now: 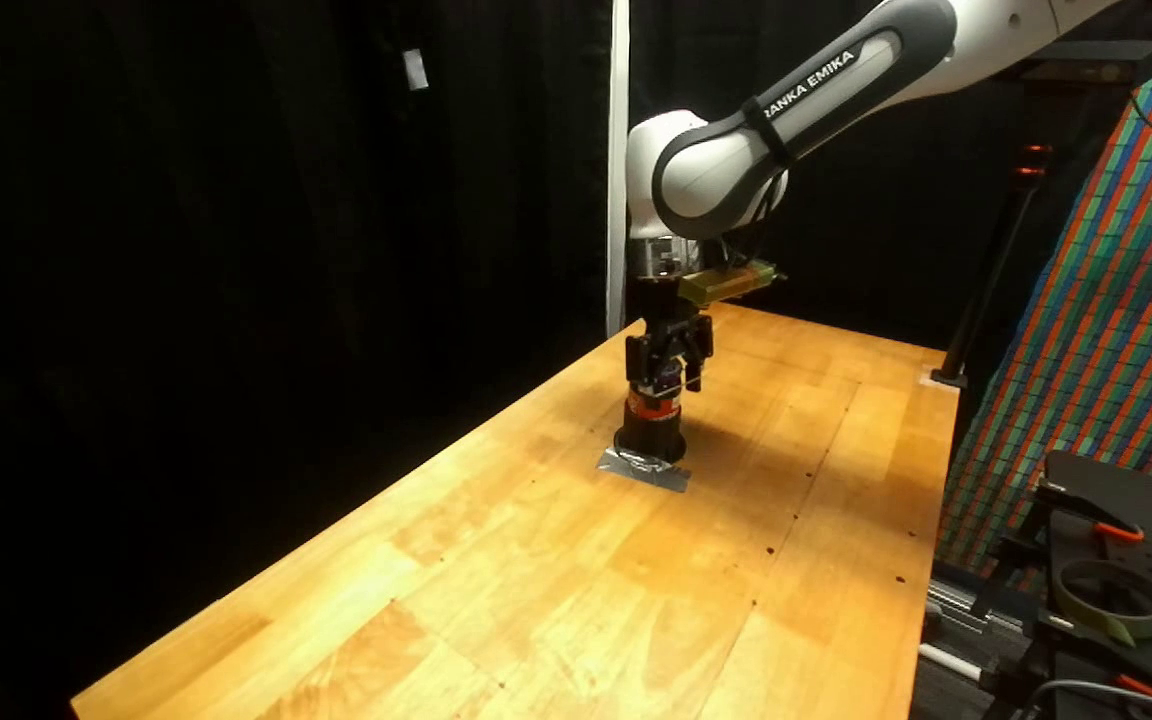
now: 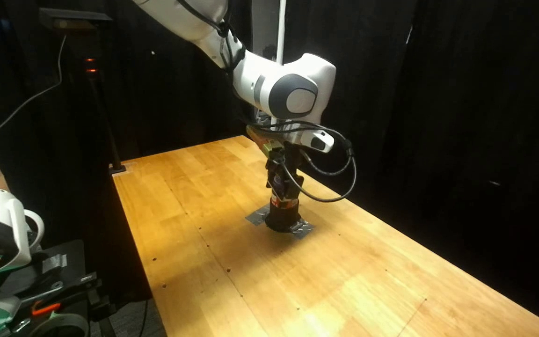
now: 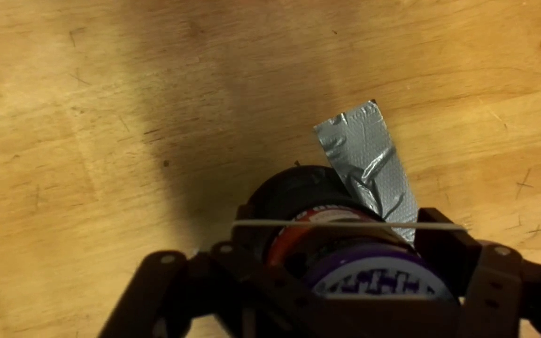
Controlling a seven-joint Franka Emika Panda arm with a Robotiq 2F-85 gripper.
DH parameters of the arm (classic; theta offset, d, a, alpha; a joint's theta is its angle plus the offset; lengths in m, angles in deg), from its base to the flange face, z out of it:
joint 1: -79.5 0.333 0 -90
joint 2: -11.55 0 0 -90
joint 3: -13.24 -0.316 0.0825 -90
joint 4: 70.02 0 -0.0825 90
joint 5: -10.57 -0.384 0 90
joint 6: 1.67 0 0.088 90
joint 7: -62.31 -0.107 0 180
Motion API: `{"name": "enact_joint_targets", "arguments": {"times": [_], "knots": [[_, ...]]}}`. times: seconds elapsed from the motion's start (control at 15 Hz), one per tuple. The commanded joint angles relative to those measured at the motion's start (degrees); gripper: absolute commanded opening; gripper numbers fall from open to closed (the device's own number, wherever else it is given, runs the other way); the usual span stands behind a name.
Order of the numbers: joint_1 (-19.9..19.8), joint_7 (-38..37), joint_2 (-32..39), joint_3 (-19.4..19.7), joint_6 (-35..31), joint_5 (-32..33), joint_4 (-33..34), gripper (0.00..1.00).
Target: Put a rubber band around the base of the cup
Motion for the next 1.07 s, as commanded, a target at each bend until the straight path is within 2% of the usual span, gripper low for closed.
{"name": "enact_joint_targets", "arguments": {"times": [0.0, 0.27, 0.4, 0.47, 0.6, 0.73, 0.8, 1.0], "knots": [[0.3, 1.1, -9.2, 0.1, -6.0, -1.0, -12.4, 0.58], [0.4, 0.7, -15.7, 0.0, -11.5, -1.1, -21.4, 0.27], [0.6, -1.3, -17.7, 0.2, -19.6, -1.6, -26.1, 0.11], [0.7, -1.7, -18.5, 0.2, -23.5, -1.8, -28.3, 0.07], [0.8, -2.7, -19.3, 0.1, -33.2, -2.5, -32.7, 0.01], [1.1, -3.5, -19.5, 0.2, -42.5, -2.9, -36.1, 0.00], [1.4, -3.7, -19.3, 0.3, -47.4, -3.0, -38.0, 0.04], [1.5, -3.9, -18.7, -0.1, -60.9, -4.3, -43.2, 0.05]]}}
